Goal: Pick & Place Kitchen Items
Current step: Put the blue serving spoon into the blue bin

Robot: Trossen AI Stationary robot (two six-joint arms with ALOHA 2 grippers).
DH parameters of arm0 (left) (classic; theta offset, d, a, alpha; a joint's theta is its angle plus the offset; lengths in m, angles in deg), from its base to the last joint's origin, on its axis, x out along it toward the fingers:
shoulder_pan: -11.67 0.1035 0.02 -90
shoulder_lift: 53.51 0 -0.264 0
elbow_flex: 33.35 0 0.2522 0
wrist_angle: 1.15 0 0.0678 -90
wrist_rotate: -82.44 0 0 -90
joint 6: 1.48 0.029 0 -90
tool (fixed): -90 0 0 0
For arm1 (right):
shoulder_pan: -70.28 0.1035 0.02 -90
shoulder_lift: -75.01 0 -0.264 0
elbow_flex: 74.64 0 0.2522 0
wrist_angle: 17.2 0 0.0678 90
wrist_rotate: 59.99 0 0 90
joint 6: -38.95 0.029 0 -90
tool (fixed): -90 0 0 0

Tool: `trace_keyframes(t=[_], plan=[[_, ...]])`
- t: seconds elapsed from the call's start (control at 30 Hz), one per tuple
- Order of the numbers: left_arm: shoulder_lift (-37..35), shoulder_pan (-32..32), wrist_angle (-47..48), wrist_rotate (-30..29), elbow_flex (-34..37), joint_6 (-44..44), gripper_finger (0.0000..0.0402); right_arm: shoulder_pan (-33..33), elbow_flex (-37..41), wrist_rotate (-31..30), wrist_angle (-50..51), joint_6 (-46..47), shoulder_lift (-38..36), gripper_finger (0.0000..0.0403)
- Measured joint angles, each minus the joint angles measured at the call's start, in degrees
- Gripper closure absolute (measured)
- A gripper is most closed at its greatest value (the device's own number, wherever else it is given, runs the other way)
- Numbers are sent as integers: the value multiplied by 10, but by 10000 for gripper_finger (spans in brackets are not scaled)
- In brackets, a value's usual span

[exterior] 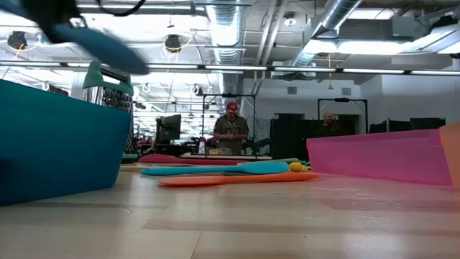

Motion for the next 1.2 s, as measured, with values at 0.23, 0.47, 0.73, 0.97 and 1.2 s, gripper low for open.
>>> trace_keyframes(t=[0.23,0.47,0.73,0.97,1.2], plan=[[10,-48,4,9,32,6,380,0,0,0,-8,-44,0,138],[10,-89,6,30,74,-6,380,0,0,0,-12,-40,-1,138],[10,-107,-5,23,85,-2,380,0,0,0,-13,-38,0,138],[53,-115,-85,21,85,30,380,0,0,-13,-13,-39,0,138],[85,-134,-97,20,85,29,380,0,0,-15,-13,-39,0,138]])
